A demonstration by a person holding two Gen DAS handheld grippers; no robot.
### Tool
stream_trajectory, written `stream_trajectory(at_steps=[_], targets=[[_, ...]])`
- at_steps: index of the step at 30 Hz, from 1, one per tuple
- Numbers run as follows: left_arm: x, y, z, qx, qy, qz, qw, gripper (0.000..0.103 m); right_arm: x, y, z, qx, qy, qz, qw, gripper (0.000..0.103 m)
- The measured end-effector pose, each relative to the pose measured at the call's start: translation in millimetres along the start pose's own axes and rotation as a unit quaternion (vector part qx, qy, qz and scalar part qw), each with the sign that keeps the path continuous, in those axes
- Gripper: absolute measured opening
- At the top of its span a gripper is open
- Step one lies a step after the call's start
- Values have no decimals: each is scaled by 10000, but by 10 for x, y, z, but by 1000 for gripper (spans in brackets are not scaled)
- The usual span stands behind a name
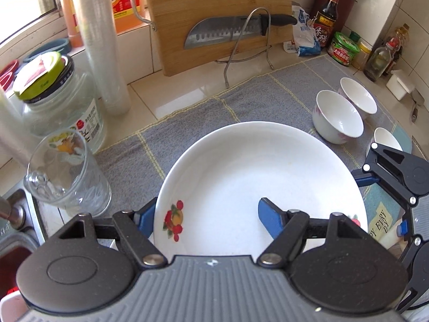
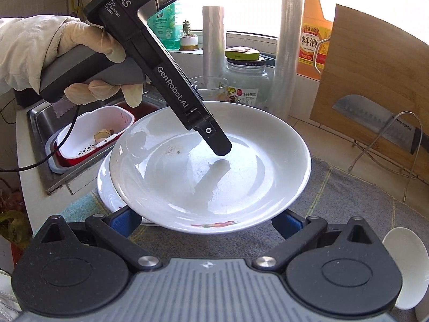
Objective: Organize plates and bowls
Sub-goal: 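Lift the fruit-pattern plate with the left tool and carry it toward the plate stack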
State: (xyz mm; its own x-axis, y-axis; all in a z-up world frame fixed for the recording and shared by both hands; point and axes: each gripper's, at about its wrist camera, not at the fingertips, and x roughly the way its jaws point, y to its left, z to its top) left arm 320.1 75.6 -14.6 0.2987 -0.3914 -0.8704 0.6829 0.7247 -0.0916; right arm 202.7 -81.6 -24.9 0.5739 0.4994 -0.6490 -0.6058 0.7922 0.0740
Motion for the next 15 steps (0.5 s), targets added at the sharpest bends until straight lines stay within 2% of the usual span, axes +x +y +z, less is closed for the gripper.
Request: stream_trajectory(at_steps=[15], targets=[[3, 160, -485, -591, 70, 57, 9982, 76, 137, 245, -27, -311, 300, 386, 9983, 103]])
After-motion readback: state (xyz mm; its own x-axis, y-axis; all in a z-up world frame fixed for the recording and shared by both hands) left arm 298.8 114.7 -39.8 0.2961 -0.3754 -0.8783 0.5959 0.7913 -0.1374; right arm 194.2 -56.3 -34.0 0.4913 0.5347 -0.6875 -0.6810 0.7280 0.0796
